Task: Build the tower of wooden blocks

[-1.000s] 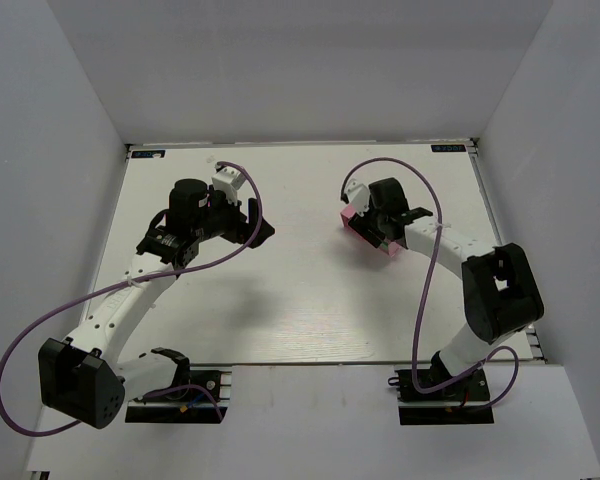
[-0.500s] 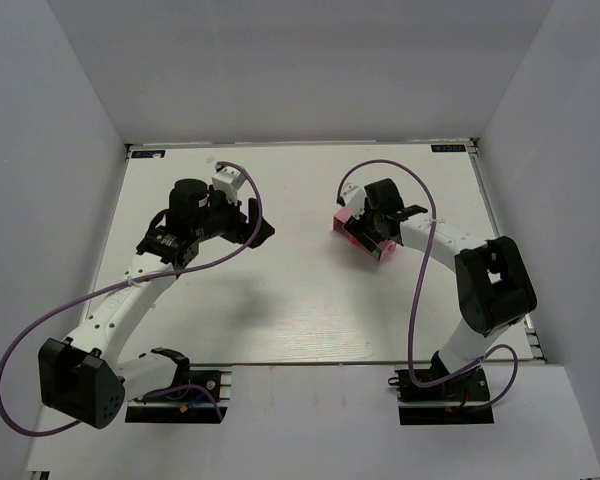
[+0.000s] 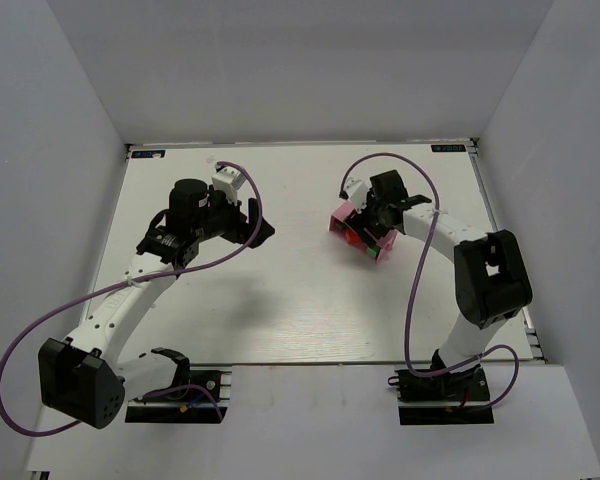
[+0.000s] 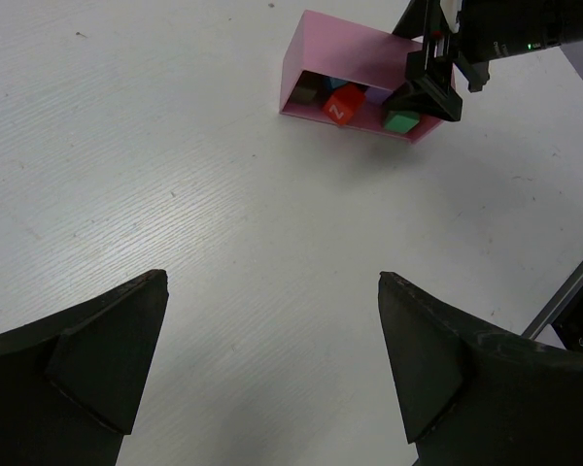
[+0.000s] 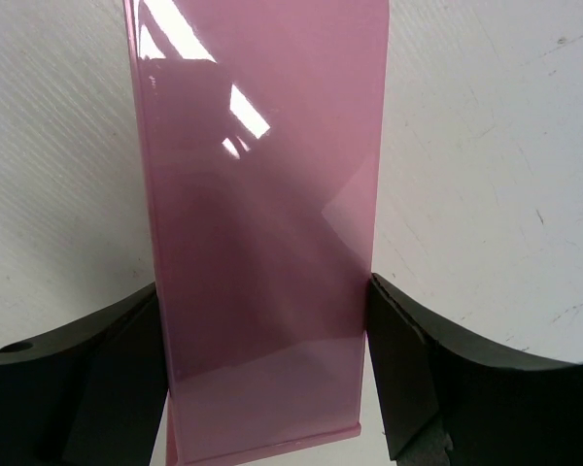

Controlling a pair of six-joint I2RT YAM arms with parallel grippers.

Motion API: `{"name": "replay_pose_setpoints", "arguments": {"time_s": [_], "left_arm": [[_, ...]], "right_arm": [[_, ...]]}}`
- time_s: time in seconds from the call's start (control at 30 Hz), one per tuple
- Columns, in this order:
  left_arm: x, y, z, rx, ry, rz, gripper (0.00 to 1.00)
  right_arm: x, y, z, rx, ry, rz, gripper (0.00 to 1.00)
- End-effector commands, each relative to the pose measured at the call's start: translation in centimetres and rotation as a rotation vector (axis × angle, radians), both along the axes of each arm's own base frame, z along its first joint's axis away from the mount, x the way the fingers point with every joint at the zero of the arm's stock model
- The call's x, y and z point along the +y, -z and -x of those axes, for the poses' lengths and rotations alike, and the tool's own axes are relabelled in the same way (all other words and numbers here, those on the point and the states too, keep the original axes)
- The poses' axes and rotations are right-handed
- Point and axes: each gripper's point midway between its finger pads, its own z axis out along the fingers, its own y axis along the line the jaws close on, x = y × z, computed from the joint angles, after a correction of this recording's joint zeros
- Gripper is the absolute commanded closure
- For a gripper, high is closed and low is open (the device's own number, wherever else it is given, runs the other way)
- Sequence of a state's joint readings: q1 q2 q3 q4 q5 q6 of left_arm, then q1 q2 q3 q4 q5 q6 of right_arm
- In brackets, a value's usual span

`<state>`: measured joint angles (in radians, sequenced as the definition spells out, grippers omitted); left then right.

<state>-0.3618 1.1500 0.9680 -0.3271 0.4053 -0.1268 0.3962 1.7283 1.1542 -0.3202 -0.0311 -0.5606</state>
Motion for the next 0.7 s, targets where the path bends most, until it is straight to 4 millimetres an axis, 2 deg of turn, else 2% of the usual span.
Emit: {"name": "replay_pose_setpoints", "arguments": {"time_s": [0.0,0.07,0.27,0.37,0.67], "left_arm": [[0.01,-0.89,0.08,-0.038,0.012,0.014,0.00],[0.01,-0.89,0.08,-0.038,0.012,0.014,0.00],[0.01,-0.89,0.08,-0.038,0.012,0.014,0.00],[0.01,-0.89,0.08,-0.038,0.012,0.014,0.00],[0.01,-0.89,0.08,-0.038,0.012,0.014,0.00]], "right_arm": [[0.81,-0.18,0.27,0.047,-0.041,-0.039,0.28],[0.83,-0.21,0.25,0.051,-0.047,-0.046,0.24],[0.78,0.09,0.61,0.073,-0.056,-0.049,0.20],[0.73,0.50,0.88,0.083,-0.059,-0.047,0.10],[1.22,0.11,0.56,0.090,-0.065,-0.063,0.11]]}}
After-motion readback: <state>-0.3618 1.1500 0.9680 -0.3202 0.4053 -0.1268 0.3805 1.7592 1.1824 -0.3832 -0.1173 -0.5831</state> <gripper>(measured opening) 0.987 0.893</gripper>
